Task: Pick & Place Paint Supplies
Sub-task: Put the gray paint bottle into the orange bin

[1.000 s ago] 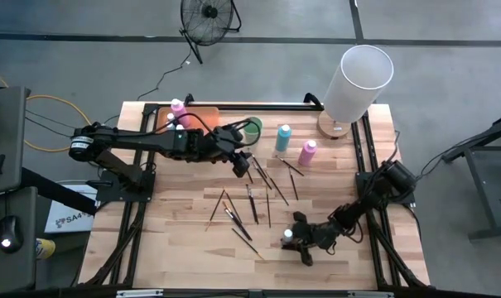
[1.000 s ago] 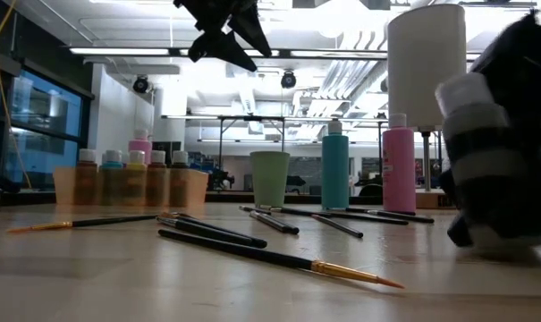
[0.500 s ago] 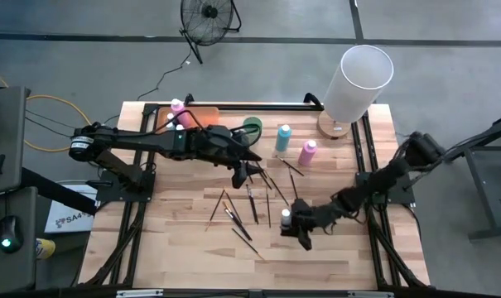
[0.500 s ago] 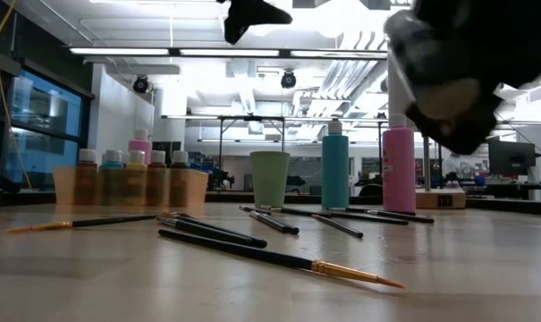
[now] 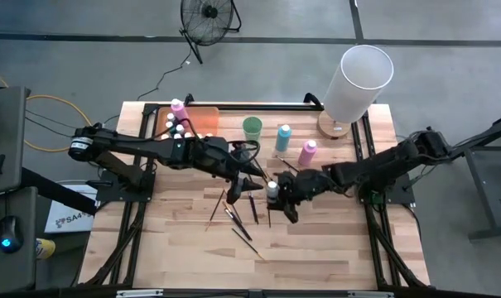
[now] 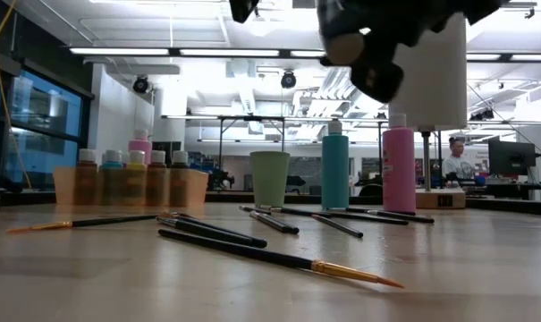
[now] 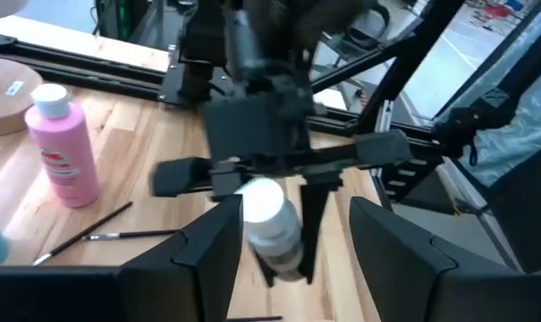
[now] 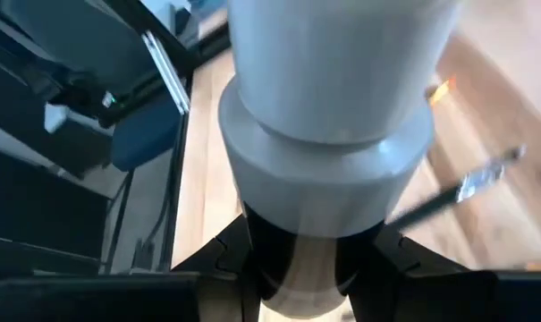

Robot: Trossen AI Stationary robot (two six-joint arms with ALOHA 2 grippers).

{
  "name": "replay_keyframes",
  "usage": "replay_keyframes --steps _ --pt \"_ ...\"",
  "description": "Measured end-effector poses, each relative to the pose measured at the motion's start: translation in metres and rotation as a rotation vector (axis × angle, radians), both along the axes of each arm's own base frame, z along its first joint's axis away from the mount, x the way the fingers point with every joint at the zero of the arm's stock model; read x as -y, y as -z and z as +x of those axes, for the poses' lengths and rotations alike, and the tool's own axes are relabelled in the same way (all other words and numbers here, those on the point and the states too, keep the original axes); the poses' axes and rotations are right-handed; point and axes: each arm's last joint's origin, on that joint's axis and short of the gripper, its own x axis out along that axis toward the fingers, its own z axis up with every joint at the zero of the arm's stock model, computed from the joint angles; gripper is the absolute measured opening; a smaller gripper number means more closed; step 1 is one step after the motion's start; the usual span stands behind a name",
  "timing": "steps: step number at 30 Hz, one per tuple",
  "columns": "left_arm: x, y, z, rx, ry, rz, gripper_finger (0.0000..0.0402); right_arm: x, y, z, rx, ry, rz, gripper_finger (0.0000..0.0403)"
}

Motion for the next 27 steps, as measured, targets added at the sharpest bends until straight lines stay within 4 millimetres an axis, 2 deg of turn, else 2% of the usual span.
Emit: replay_keyframes --steps 10,20,23,27 --pt "0.0 0.016 0.018 -0.013 -0.062 -0.013 0.0202 0.019 -0.02 0.011 0.082 -0.041 -0.066 0.011" --pt "0.001 0.022 0.027 -0.005 -0.085 -0.049 0.0198 0.02 -0.02 0.011 0.076 -0.05 -0.085 0.011" --pt "0.001 0.022 0.027 -0.001 -0.086 -0.054 0.0171 0.02 -0.02 0.011 0.077 -0.054 -0.092 0.011" --pt "0.001 0.022 0.027 -0.003 -0.087 -0.061 0.0114 0.02 -0.019 0.011 0.076 -0.056 -0.1 0.011"
